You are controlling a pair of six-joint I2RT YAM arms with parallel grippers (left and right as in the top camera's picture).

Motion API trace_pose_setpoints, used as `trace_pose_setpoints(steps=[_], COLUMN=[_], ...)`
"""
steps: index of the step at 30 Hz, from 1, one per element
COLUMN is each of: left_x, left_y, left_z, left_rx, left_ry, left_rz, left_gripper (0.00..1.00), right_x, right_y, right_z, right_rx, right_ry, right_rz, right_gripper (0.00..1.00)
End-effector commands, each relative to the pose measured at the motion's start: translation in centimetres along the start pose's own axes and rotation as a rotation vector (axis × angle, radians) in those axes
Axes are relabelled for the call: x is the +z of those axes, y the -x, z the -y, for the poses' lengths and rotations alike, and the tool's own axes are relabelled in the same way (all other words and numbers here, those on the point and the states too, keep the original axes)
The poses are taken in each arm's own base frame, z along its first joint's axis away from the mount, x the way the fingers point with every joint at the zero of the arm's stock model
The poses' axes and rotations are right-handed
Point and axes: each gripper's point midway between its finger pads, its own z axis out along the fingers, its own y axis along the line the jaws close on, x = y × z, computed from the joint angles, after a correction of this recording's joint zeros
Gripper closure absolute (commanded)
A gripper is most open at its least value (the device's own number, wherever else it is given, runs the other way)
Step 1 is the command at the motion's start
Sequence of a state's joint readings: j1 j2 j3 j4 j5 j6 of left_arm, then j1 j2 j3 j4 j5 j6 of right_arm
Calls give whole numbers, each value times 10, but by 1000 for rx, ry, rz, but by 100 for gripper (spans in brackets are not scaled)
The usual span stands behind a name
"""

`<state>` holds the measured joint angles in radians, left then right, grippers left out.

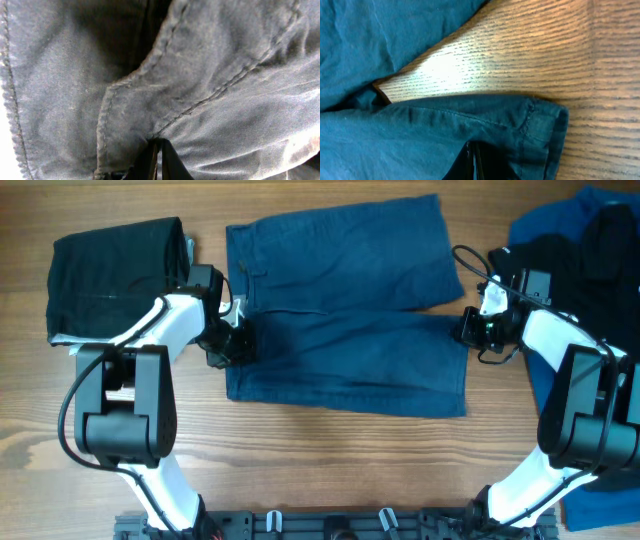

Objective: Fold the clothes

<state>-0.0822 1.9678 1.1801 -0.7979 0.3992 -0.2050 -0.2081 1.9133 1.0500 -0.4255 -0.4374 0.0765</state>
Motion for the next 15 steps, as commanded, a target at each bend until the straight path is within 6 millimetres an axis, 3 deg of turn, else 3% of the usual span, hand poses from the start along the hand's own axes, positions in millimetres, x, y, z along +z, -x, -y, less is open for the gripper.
trace_pose_setpoints(steps=[1,5,8,11,15], left_x=[31,11,-24,-46,-50], left_y=[-42,-18,7,13,14], left_z=[-45,-30,-6,5,7], left_rx=[-82,-50,-22,1,-12], left_ry=[151,123,83,61,55], left_rz=[-143,-50,77,148,162], left_gripper=[96,96,96,96,96], right_x=[23,13,-18,-47,-44], right_y=[-25,-7,-1,-38,-89], right_z=[35,25,-14,-41,-55], right_rx=[6,-11,-3,61,89], right_ry=[-139,-112,20,95,101], right_rz=[-77,-35,-58,-193,-358], right_gripper=[96,92,88,91,93])
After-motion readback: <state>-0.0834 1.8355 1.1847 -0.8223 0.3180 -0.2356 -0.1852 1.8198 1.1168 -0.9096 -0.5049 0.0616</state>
